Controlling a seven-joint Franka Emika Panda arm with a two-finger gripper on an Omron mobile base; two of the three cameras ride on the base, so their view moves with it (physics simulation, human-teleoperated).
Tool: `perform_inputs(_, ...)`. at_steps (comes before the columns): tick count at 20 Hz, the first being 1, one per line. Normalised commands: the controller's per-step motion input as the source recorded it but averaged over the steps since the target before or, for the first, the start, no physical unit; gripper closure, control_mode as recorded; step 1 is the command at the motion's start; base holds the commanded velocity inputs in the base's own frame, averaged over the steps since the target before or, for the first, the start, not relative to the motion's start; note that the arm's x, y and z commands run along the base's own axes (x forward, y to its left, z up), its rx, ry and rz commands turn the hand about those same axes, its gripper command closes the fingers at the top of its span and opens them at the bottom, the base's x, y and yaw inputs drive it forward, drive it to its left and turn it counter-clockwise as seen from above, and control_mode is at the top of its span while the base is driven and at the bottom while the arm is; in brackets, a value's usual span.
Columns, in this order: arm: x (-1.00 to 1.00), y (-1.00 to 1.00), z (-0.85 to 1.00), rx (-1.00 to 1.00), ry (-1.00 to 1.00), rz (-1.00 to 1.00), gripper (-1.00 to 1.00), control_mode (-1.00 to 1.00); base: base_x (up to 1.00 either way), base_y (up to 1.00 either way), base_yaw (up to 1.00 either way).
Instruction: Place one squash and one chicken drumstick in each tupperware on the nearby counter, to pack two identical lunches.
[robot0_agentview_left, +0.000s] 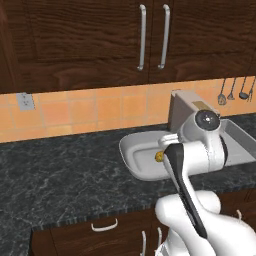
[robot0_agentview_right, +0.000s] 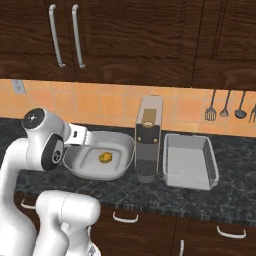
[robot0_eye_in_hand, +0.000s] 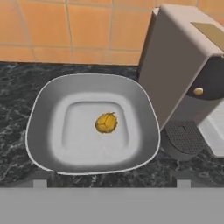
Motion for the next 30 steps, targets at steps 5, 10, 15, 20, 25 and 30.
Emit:
perform_inputs(5, -0.40, 0.00, 0.00, -0.02, -0.02, 0.02, -1.00, 1.00, -0.60, -0.38, 0.00)
perform_inputs(10, 0.00, 0.00, 0.00, 0.00, 0.00, 0.00, -1.00, 1.00, -0.85, -1.00, -0.11)
perform_inputs(15, 0.00, 0.00, 0.00, 0.00, 0.00, 0.00, -1.00, 1.00, -0.05, -1.00, -0.03)
perform_inputs(20, 0.00, 0.00, 0.00, 0.00, 0.00, 0.00, -1.00, 1.00, -0.01, -1.00, 0.00)
perform_inputs(25, 0.00, 0.00, 0.00, 0.00, 0.00, 0.00, -1.00, 1.00, -0.31, -1.00, 0.00)
perform_inputs(30, 0.00, 0.00, 0.00, 0.00, 0.00, 0.00, -1.00, 1.00, -0.69, -1.00, 0.00)
